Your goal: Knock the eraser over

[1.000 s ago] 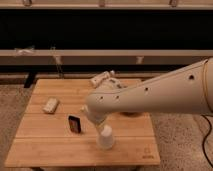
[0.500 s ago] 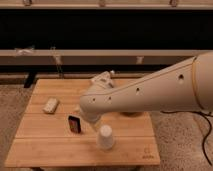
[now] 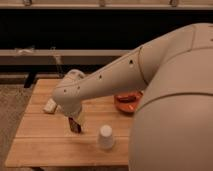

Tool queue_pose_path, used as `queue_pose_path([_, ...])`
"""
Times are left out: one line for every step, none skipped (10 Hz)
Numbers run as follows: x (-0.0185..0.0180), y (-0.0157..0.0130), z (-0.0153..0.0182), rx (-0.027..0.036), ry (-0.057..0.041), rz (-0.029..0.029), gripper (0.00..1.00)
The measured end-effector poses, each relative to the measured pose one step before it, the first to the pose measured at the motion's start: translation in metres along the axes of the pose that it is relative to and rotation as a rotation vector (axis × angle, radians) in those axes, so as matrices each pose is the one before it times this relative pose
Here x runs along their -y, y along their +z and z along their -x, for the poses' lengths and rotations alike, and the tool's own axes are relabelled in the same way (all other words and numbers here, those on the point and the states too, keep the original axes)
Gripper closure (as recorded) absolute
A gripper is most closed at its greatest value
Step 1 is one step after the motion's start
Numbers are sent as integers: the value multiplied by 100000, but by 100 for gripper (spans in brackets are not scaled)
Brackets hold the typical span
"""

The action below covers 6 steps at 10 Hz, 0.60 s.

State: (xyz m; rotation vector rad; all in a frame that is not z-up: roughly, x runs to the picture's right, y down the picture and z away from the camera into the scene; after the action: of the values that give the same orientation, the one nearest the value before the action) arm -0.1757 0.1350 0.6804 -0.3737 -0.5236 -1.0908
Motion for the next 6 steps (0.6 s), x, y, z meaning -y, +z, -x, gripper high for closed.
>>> queue_pose_path([728, 501, 279, 1695, -1401, 616, 20])
queue_pose_path([810, 693, 498, 2544, -1107, 649, 20])
queue_pose_path([720, 809, 612, 2535, -705, 701, 20])
queue_pose_path([783, 780, 963, 2791, -824, 268, 20])
queue_pose_path([355, 491, 309, 1685, -80, 22, 20])
queue_pose_path([169, 571, 98, 1481, 351, 211, 20])
